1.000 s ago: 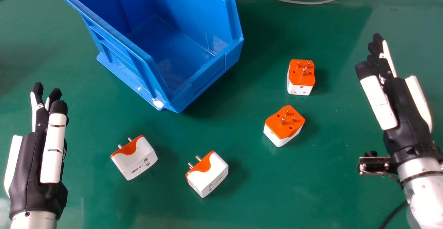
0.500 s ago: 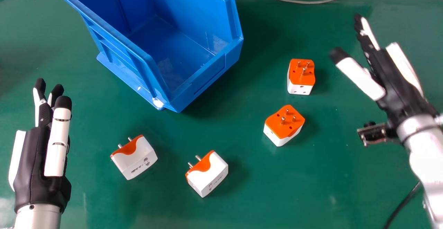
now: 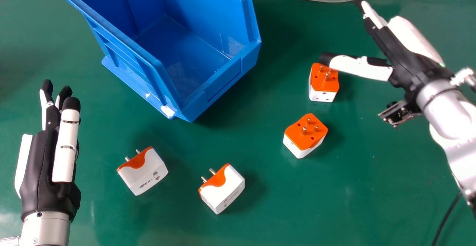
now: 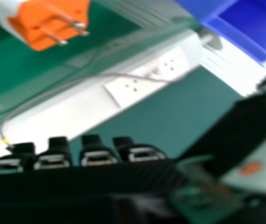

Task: Pick all objects and put in blue box

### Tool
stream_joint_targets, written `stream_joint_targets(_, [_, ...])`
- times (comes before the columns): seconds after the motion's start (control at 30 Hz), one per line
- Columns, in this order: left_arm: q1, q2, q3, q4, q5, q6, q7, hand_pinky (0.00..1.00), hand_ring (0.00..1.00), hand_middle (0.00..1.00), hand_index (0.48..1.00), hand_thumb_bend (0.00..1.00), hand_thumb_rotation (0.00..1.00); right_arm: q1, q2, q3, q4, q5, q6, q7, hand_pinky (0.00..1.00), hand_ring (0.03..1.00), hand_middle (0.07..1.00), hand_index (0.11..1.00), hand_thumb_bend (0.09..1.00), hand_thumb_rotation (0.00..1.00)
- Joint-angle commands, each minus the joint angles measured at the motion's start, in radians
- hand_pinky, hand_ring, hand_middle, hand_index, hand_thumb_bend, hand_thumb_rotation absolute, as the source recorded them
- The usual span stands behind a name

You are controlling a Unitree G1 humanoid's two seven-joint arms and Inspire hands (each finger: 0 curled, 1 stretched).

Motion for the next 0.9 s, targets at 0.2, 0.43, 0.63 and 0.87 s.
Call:
stream_joint_targets(0.2, [-0.006, 0.011, 0.012, 0.002, 0.011, -0.008, 0.014, 1.0, 1.0, 1.0, 1.0, 0.39, 0.91, -0.174, -0.053, 0.074, 0.162, -0.04, -0.063, 0.063, 0.98, 1.0, 1.0, 1.0, 0.644, 0.62])
stream_joint_targets(0.43, [-0.005, 0.011, 0.015, 0.005, 0.007, -0.005, 0.016, 1.0, 1.0, 1.0, 1.0, 0.36, 0.91, -0.209, -0.067, 0.083, 0.204, -0.025, -0.074, 0.11, 0.99, 1.0, 1.0, 1.0, 0.751, 0.57])
stream_joint_targets(0.63, [-0.007, 0.012, 0.017, 0.011, 0.004, -0.003, 0.016, 1.0, 1.0, 1.0, 1.0, 0.35, 0.91, -0.197, -0.067, 0.079, 0.195, -0.02, -0.078, 0.101, 1.0, 1.0, 1.0, 1.0, 0.773, 0.56])
stream_joint_targets(0.87, [-0.004, 0.012, 0.018, 0.009, 0.004, -0.003, 0.014, 1.0, 1.0, 1.0, 1.0, 0.34, 0.91, -0.208, -0.066, 0.107, 0.209, -0.049, -0.09, 0.099, 1.0, 1.0, 1.0, 1.0, 0.797, 0.57])
